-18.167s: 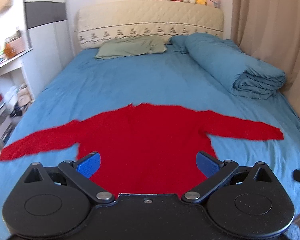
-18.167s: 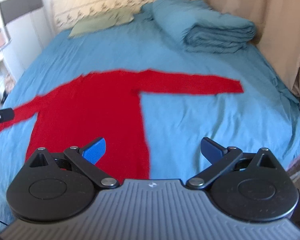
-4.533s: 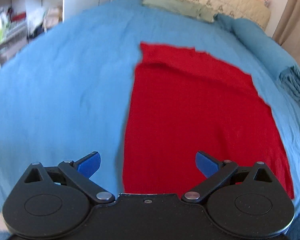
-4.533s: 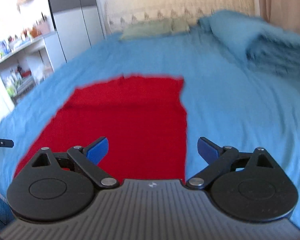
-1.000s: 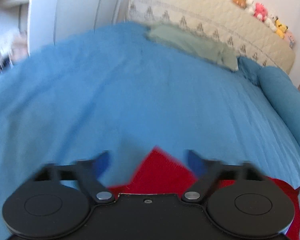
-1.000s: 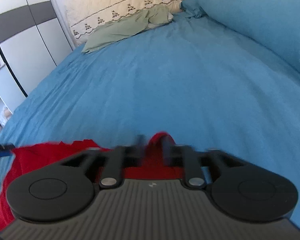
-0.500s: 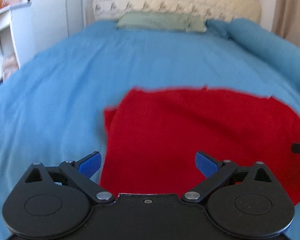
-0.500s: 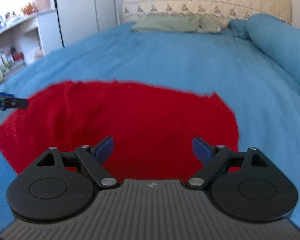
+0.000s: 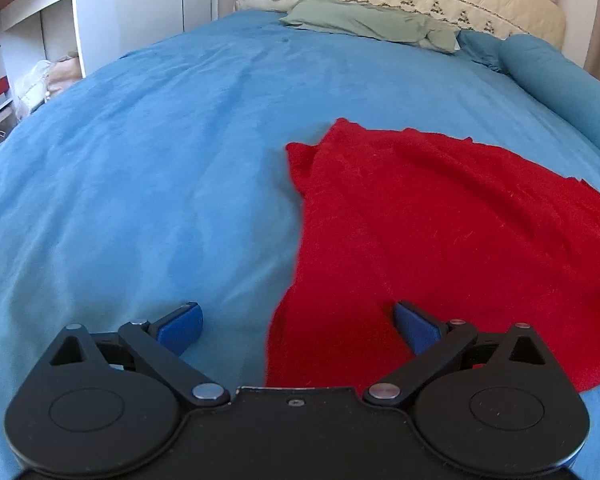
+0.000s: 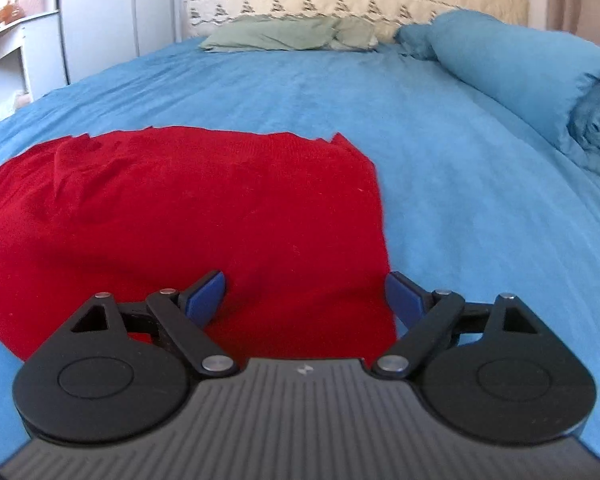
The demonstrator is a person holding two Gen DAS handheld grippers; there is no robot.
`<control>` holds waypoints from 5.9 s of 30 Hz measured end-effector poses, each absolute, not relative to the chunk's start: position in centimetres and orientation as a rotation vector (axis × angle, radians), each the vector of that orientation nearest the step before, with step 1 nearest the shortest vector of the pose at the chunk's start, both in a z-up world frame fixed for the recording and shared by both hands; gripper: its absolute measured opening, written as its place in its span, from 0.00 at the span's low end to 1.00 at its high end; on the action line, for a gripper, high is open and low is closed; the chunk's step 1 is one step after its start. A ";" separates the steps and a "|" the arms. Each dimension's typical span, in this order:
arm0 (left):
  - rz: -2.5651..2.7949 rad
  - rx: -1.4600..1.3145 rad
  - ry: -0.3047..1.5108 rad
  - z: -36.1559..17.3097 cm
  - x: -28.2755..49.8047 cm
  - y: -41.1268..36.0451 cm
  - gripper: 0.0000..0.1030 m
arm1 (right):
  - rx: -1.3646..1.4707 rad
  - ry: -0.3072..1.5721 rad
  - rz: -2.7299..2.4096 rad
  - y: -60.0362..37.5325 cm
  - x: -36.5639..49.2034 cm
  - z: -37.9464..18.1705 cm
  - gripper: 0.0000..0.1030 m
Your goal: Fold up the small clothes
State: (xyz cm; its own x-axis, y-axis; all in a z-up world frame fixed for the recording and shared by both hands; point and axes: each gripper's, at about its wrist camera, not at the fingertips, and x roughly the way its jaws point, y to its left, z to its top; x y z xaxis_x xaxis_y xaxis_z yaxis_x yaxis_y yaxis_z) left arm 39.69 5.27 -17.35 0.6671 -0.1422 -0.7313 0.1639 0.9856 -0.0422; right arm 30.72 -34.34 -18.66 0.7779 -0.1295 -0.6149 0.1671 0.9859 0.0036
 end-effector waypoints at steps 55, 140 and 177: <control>-0.304 0.052 0.892 -16.9 44.7 -13.2 0.86 | 0.700 0.567 -0.280 -33.0 20.2 -17.5 0.88; -0.190 0.022 0.957 -17.7 39.5 11.1 1.00 | 0.246 0.661 0.073 -21.1 30.0 -18.6 0.95; -0.572 -0.146 1.147 -15.9 53.6 7.0 0.65 | 0.729 0.970 0.270 -26.1 43.6 -17.7 0.80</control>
State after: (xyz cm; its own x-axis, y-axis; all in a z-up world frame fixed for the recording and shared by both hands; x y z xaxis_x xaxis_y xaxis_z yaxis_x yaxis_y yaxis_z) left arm 53.65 6.99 -15.95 0.2861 -0.4989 -0.8181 0.3529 0.8486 -0.3941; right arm 43.60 -26.09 -17.73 0.5547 0.5162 -0.6525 0.1045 0.7348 0.6702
